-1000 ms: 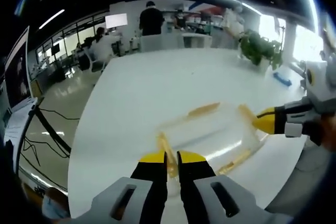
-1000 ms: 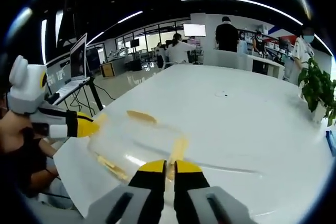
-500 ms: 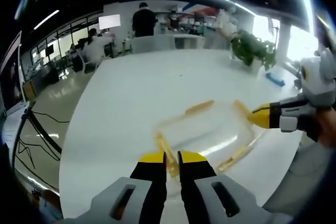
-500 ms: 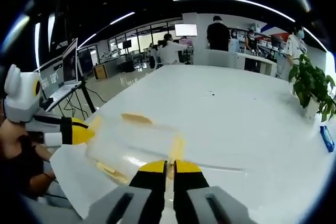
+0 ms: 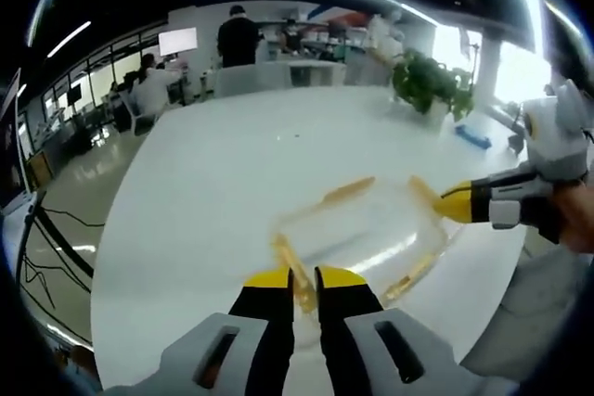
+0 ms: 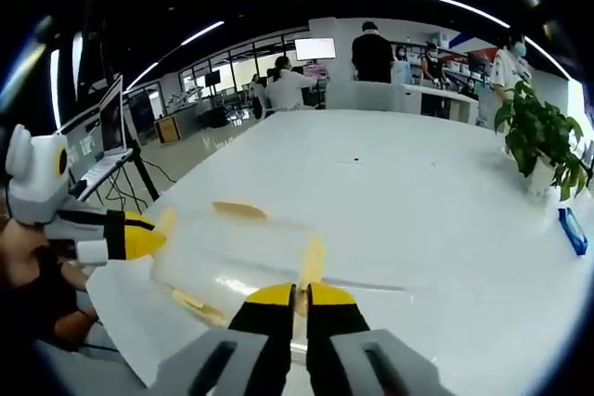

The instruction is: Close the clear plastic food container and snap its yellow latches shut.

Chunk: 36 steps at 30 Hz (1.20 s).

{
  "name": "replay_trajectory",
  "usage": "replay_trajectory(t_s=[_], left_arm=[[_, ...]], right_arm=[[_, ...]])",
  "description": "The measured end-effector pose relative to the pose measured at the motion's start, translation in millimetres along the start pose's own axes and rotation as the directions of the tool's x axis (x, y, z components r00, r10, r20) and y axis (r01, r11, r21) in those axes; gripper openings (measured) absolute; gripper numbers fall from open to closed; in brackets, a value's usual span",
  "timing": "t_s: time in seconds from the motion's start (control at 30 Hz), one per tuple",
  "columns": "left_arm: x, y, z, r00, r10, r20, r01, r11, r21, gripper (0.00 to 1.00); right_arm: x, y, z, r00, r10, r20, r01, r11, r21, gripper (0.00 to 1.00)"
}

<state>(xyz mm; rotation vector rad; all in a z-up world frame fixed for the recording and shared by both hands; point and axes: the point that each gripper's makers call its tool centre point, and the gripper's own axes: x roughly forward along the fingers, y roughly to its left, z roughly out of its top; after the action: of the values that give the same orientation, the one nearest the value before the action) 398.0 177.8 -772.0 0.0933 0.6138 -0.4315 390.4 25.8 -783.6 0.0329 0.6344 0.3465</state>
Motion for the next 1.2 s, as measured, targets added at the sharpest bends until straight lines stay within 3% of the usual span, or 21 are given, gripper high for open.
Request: replay_trajectory(t_s=[0.53,1.2], left_arm=[[19,-48.6,2.6,0.996,-0.084,-0.018,0.084,0.996,0.024,0.06],[38,-86.5,3.7,0.987,-0.154,-0.043,0.156,0.987,0.032,0.06]], right_arm=[[-20,-46,-12.4,0.998,-0.06,-0.024,0.061,0.997,0.036,0.0],[-31,-86,-18.2,0.993,-0.113,-0.04,0.115,0.992,0.06,0.0]])
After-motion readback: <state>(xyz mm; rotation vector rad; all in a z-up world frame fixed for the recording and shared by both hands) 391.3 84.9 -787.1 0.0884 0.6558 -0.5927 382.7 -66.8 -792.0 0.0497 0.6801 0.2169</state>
